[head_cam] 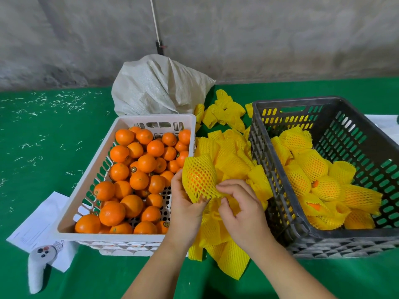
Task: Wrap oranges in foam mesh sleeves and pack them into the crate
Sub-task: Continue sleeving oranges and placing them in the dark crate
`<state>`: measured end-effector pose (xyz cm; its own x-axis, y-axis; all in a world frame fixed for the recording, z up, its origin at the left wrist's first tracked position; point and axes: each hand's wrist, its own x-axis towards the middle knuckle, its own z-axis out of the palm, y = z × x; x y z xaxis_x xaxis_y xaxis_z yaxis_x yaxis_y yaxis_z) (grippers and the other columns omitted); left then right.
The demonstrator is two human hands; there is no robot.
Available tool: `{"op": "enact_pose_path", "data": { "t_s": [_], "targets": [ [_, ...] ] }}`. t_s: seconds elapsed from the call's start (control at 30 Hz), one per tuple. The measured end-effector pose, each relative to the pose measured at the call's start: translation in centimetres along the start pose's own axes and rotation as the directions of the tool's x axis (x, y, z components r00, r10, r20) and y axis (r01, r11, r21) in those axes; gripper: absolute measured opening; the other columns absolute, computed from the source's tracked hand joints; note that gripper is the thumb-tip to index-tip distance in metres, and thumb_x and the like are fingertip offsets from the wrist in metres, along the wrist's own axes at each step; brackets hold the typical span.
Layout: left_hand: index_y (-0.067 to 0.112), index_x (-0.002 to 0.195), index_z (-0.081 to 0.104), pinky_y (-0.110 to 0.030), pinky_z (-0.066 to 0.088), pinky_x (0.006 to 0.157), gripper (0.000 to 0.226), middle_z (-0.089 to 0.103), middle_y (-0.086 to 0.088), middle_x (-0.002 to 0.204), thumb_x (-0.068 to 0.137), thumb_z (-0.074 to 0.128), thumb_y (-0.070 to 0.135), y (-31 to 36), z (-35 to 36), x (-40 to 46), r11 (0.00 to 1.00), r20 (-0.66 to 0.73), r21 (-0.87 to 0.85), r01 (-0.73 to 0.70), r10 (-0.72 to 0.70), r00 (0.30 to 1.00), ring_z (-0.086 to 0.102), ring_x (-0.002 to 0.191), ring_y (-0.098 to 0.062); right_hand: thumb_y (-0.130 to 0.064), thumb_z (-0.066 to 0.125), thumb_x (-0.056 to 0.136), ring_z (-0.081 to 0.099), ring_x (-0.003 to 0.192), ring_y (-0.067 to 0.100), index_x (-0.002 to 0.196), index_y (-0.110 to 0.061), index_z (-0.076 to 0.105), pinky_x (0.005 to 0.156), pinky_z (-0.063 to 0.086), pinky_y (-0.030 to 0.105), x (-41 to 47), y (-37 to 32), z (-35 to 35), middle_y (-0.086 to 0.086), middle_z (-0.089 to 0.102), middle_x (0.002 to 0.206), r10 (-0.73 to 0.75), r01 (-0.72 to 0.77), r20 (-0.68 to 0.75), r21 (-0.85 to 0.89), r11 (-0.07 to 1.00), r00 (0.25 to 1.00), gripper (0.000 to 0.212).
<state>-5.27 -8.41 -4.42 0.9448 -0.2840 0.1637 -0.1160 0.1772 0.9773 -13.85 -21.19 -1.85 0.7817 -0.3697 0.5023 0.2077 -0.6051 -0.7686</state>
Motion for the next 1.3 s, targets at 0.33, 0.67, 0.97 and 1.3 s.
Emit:
{"op": "enact_pose_path", "data": {
  "t_s": [0.33, 0.67, 0.97, 1.3],
  "targets": [
    [0.039, 0.159, 0.017, -0.014, 0.042, 0.107, 0.096, 0.02, 0.028, 0.15, 0.091, 0.082, 0.018, 0.0, 0.2, -1.3, 0.882, 0.302, 0.405, -0.243, 0.122, 0.945, 0.032, 0.14, 0.013, -0.021, 0.085, 0.081, 0.061, 0.122, 0.005, 0.149, -0.036, 0.04, 0.101, 0.054, 0.032, 0.4, -2.7, 1.3, -0.012, 0.059, 0.138, 0.577, -0.631, 0.273, 0.463, 0.623, 0.77, 0.083],
    [0.06, 0.142, 0.041, -0.029, 0.058, 0.074, 0.062, 0.051, 0.042, 0.129, 0.091, 0.075, 0.047, 0.9, -1.1, 0.2, 0.988, 0.19, 0.093, 0.127, -0.143, 0.971, 0.063, 0.088, 0.006, -0.016, 0.078, 0.084, 0.048, 0.13, 0.023, 0.155, -0.054, -0.005, 0.099, 0.046, 0.032, 5.4, 4.6, -10.7, 0.0, 0.005, 0.164, 0.657, -0.652, -0.295, 0.13, 0.747, 0.694, 0.115],
    [0.039, 0.137, 0.061, -0.026, 0.057, 0.074, 0.04, 0.061, 0.013, 0.128, 0.098, 0.07, 0.037, -0.3, -1.3, 0.5, 0.985, 0.165, 0.013, 0.171, -0.171, 0.971, 0.062, 0.085, -0.008, -0.044, 0.063, 0.097, -0.001, 0.157, 0.03, 0.162, -0.032, 0.011, 0.124, 0.024, 0.051, 4.2, 5.4, -9.4, -0.001, -0.016, 0.169, 0.539, -0.428, 0.012, -0.592, 0.683, 0.842, 0.084],
    [0.031, 0.145, 0.044, -0.037, 0.055, 0.086, 0.051, 0.054, -0.003, 0.145, 0.1, 0.067, 0.023, -2.7, -10.4, 6.1, 0.553, 0.106, 0.828, 0.09, -0.312, 0.944, 0.063, 0.113, -0.019, -0.053, 0.059, 0.092, 0.026, 0.139, 0.03, 0.152, -0.033, 0.031, 0.112, 0.034, 0.047, -1.5, 4.7, -0.9, 0.002, 0.031, 0.155, 0.587, -0.214, 0.312, -0.722, 0.657, 0.747, 0.07]
  ]
}}
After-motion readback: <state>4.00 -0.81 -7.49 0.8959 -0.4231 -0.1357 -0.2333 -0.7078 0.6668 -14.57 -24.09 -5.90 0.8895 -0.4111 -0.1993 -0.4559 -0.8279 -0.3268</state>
